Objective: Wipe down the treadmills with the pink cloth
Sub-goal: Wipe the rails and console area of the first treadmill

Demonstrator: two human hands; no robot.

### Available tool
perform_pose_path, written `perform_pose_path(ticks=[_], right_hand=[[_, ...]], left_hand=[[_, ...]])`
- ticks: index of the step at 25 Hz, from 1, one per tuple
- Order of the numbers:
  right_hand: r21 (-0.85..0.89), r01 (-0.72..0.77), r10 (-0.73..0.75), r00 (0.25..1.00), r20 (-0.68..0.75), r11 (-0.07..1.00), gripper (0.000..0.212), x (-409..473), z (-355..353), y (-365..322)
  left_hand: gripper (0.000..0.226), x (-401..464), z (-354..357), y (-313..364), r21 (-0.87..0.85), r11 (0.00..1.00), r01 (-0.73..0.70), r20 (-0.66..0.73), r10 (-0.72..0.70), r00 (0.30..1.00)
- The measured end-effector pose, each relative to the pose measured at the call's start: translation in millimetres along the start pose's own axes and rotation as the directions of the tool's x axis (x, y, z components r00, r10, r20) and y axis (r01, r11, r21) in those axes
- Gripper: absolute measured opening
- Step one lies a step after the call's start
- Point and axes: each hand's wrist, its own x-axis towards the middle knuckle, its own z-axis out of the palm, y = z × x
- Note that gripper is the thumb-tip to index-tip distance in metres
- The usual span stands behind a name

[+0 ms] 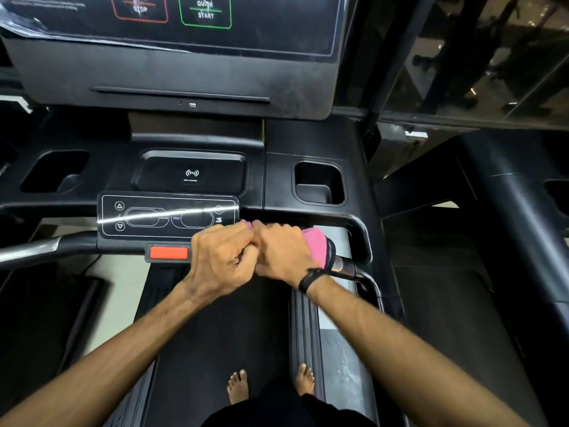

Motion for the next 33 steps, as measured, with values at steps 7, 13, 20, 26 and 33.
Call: perform_pose_path(ticks=[7,13,20,26,33], right_hand=[[-0.132,-0.052,0.02,0.972,-0.235,0.99,0.042,-30,19,10],[0.242,-0.066,-0.015,0.948,0.317,0.968,0.049,-24,-26,65],[-0.178,-0.099,0.045,0.956,-0.289,0.979,0.048,-86,34,66],[0.237,-0.143,0.038,0.916,0.399,0.961,0.046,-52,-35,99],[-0.127,-0.109,0.109,0.994,-0.012,0.986,0.033,-76,-2,83]], left_hand=[[0.018,4,5,0,0.086,0.996,0.011,0.062,-0.017,0.998],[0.009,20,22,-5,0.143,0.989,-0.031,0.075,0.02,0.997],[0.009,16,30,-8,0.186,0.982,-0.041,0.141,0.015,0.99],[0.015,16,37,-8,0.206,0.975,-0.087,0.248,0.034,0.968],[0.016,12,44,-7,0.222,0.973,-0.068,0.288,0.002,0.957]])
